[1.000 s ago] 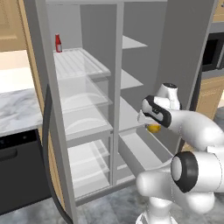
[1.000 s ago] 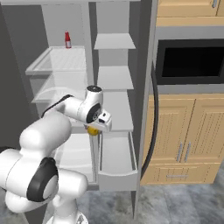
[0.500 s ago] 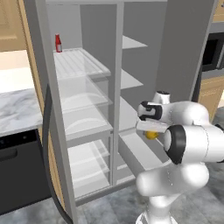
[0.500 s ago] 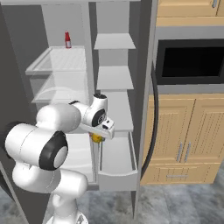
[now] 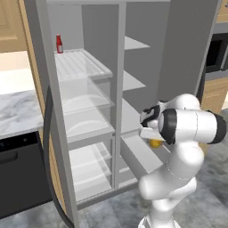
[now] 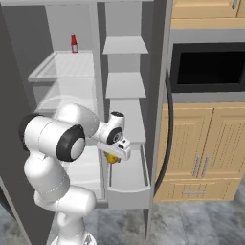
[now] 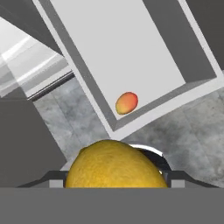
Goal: Take the lemon and mango from the fridge shelf and place them in the freezer drawer to begin freezing them.
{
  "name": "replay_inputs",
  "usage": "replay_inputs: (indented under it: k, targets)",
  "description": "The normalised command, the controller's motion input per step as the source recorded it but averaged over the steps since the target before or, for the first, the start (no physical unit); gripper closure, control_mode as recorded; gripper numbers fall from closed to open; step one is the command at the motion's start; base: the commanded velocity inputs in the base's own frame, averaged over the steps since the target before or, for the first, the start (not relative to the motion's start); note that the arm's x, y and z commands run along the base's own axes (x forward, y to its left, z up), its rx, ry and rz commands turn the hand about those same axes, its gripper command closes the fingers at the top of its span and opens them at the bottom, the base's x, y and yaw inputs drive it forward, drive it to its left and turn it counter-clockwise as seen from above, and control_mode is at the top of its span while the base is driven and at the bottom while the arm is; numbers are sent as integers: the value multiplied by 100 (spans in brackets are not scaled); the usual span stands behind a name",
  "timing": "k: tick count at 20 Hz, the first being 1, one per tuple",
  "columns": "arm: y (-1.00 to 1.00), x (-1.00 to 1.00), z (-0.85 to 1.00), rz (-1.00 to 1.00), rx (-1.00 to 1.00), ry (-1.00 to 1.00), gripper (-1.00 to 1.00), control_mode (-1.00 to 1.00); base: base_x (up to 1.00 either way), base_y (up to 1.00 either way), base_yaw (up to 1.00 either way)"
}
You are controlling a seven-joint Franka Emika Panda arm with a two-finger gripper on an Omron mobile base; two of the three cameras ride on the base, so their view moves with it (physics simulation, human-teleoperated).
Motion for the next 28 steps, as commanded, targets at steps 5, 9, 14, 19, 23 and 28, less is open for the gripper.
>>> replay_inputs:
  k: [5,9,14,19,23,28]
  targets:
    - [0,15,-57,-7,0,2,100,-100,0,0,0]
    - [-8,12,-18,-10,0,1,100,-100,0,0,0]
    - [-13,28,-26,-12,0,8,100,-100,0,0,0]
    - [-10,36,-36,-10,0,11,100,-100,0,0,0]
    - [-13,28,-36,-9,0,8,100,-100,0,0,0]
    - [-6,13,-48,-7,0,1,100,-100,0,0,0]
